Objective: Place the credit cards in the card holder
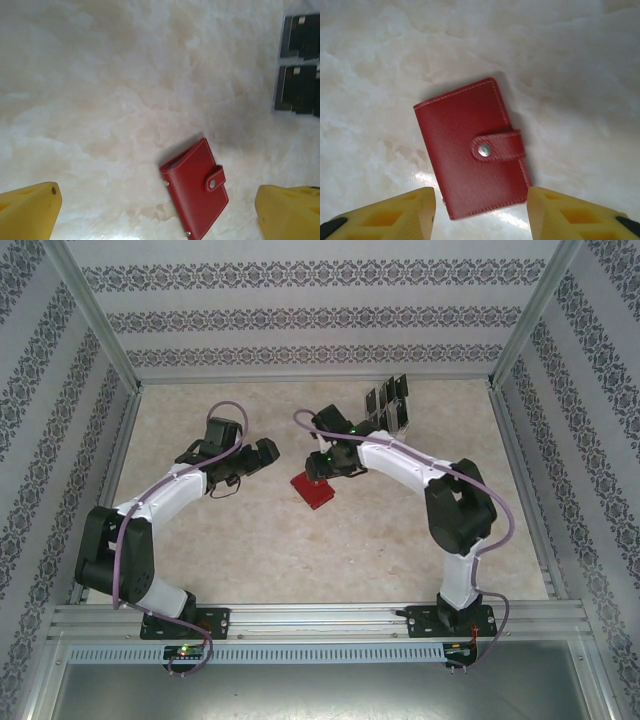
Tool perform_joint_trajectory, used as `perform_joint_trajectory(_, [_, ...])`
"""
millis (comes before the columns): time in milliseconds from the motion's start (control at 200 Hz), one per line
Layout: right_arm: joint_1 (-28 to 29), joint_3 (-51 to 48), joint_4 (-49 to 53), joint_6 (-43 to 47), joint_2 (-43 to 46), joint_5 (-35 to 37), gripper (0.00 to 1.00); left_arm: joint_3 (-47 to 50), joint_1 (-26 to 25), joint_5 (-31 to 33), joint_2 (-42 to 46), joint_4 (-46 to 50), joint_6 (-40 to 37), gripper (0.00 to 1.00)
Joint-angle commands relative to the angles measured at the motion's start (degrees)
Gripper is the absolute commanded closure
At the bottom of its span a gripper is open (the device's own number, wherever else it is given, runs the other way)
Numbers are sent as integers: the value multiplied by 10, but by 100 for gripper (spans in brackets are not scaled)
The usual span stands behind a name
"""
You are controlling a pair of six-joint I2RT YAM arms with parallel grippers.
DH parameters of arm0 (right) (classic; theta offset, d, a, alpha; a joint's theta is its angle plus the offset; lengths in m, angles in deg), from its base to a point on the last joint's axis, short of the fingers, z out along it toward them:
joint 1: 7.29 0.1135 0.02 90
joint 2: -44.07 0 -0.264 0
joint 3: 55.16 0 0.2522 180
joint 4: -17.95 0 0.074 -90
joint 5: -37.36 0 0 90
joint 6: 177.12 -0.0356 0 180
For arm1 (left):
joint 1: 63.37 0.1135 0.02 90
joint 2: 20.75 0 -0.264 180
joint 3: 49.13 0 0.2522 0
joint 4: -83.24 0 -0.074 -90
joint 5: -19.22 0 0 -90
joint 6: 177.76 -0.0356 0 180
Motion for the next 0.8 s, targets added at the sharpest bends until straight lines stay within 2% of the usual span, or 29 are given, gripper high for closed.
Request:
perform_joint_trajectory(0, [24, 58, 78, 42, -49, 76, 50, 10, 27, -37, 19, -33, 31, 0])
perform_joint_trajectory(100, [36, 88, 92, 51, -83, 102, 54, 16, 37, -43, 22, -37, 34, 0])
perform_joint_trajectory(470, [46, 130, 103, 66, -142, 140, 55, 25, 53, -49, 23, -47, 40, 0])
perform_joint_trajectory(799, [47, 133, 92, 79, -164, 135, 62, 24, 54, -49, 12, -48, 40, 0])
